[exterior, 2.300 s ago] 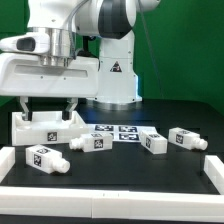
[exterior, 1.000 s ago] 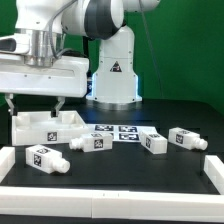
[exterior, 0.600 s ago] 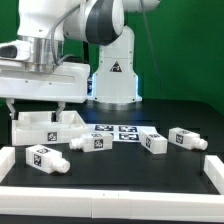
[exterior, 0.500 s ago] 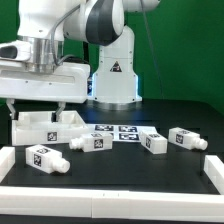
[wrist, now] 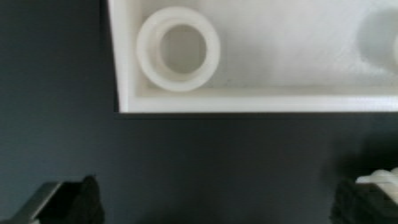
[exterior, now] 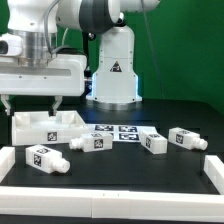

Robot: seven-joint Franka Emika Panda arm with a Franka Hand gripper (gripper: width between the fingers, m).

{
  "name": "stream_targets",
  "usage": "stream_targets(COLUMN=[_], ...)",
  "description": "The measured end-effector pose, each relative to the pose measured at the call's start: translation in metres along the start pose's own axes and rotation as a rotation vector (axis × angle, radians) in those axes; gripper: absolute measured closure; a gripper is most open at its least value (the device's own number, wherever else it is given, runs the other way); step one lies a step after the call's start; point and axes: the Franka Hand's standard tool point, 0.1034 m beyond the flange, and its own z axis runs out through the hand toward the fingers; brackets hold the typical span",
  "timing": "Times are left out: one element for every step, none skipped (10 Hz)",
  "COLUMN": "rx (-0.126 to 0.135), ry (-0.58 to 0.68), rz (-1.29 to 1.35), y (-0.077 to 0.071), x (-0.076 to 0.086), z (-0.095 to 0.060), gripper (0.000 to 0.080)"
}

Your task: Assemble square table

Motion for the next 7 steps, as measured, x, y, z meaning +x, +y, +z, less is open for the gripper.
stream_targets(rx=[0.001, -0.005, -0.001, -0.001, -0.001, -0.001, 0.002], ry=[-0.01, -0.016, -0.023, -0.022, -0.022, -0.022, -0.031], rz=[0.006, 0.006, 0.021, 0.019, 0.019, 0.018, 0.011], y=[0.0004, -0.0012, -0.0049, -0.0046, -0.0045, -0.0046, -0.0042], x=[0.0031, 0.0041, -0.0013, -0.0004, -0.0001, -0.0002, -0.0012], z=[-0.0018, 0.0, 0.006, 0.0053, 0.0052, 0.0055, 0.0059], gripper=[0.0151, 0.0151, 0.0151, 0.0151, 0.0151, 0.0151, 0.0151])
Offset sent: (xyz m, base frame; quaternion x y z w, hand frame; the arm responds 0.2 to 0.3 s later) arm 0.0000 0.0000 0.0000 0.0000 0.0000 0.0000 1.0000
